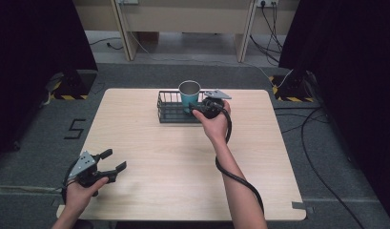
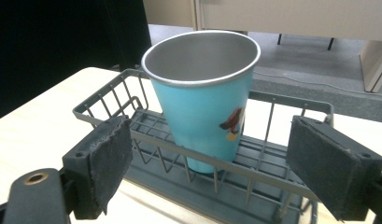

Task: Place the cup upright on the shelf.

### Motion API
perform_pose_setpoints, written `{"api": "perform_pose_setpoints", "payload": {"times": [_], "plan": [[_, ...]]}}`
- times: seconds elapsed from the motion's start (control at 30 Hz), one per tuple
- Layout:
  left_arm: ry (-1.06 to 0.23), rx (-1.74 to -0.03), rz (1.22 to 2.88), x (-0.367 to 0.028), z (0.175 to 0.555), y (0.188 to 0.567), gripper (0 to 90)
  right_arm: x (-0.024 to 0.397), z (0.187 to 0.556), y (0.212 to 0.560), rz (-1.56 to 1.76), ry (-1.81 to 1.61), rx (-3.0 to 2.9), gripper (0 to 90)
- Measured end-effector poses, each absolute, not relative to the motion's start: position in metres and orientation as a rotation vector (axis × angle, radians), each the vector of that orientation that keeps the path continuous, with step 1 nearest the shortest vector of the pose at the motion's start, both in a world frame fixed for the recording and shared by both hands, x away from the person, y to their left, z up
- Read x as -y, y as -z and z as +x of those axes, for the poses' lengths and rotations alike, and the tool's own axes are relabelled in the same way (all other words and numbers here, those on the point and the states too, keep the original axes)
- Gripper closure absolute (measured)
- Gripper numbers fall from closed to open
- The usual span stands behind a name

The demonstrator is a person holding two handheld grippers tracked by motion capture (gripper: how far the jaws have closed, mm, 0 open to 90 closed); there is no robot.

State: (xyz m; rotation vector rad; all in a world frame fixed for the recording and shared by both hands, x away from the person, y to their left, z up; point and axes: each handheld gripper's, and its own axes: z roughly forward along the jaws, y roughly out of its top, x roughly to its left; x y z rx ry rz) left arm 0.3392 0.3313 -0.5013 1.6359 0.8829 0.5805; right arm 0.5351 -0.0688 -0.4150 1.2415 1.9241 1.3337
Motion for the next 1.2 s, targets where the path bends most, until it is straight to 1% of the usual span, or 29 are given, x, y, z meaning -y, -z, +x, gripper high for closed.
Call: {"api": "perform_pose_setpoints", "payload": {"times": [1.2], "plan": [[-0.589, -0.889, 1.638, -0.331, 0.339, 0.502, 17.3, 0.113, 0.473, 0.417, 1.195, -1.339, -1.957, 15.5]]}}
